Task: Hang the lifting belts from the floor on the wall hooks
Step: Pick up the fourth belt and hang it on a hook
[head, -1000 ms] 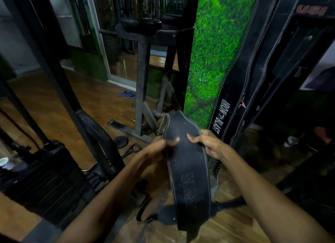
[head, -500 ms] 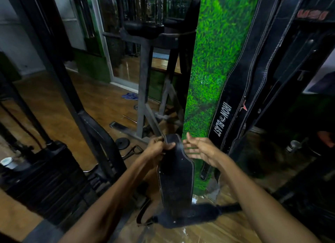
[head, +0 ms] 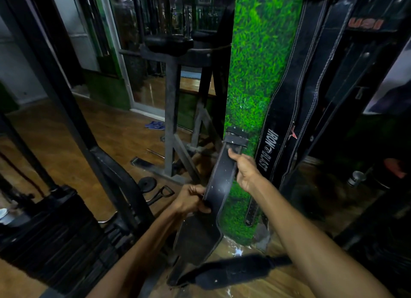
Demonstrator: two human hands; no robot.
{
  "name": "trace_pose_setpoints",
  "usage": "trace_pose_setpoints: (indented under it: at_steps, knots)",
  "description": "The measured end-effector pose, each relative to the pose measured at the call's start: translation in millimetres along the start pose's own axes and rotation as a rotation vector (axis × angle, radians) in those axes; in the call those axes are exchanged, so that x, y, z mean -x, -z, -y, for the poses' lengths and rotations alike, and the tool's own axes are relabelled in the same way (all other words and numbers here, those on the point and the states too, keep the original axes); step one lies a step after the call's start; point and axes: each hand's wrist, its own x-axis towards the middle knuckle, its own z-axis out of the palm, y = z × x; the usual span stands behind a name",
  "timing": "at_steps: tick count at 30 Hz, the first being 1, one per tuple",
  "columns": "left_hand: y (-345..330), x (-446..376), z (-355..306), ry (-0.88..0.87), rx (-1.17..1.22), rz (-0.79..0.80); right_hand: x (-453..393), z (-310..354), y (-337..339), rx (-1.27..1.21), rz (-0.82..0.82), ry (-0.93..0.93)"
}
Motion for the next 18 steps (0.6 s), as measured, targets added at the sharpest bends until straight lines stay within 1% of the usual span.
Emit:
trace_pose_setpoints:
  at_steps: [3, 6, 9, 11, 12, 14, 18]
  knots:
    - [-4.6, 3.7, 18.7, 0.04, -0.03, 0.068, -0.5, 8.4, 7.7, 0.0, -0.057, 0.041]
    - [-13.5, 1.1, 20.7, 0.118, 0.08, 0.113, 4.4, 8.3, 12.0, 0.069, -0.067, 0.082]
    - [-18.1, -13.5, -13.4, 0.045, 0.323, 0.015, 0.0, 3.5, 8.8, 0.212, -0.081, 0.155]
    - [-12.5, -30.8, -49.5, -0.017, 0.385, -0.111, 3.2, 2.9, 5.6, 0.253, -0.072, 0.18]
    - [-9.0, -39.5, -66.5, -0.055, 0.363, -0.159, 5.0, 0.8, 5.2, 0.265, -0.076, 0.187]
    - [-4.9, -55.5, -93.5, -0.105, 0.272, -0.189, 7.0, -3.6, 5.4, 0.281, -0.074, 0.201]
    - [-12.1, -70.1, -103.7, -0.158, 0.114, -0.169, 8.8, -12.6, 11.6, 0.321, -0.041, 0.196]
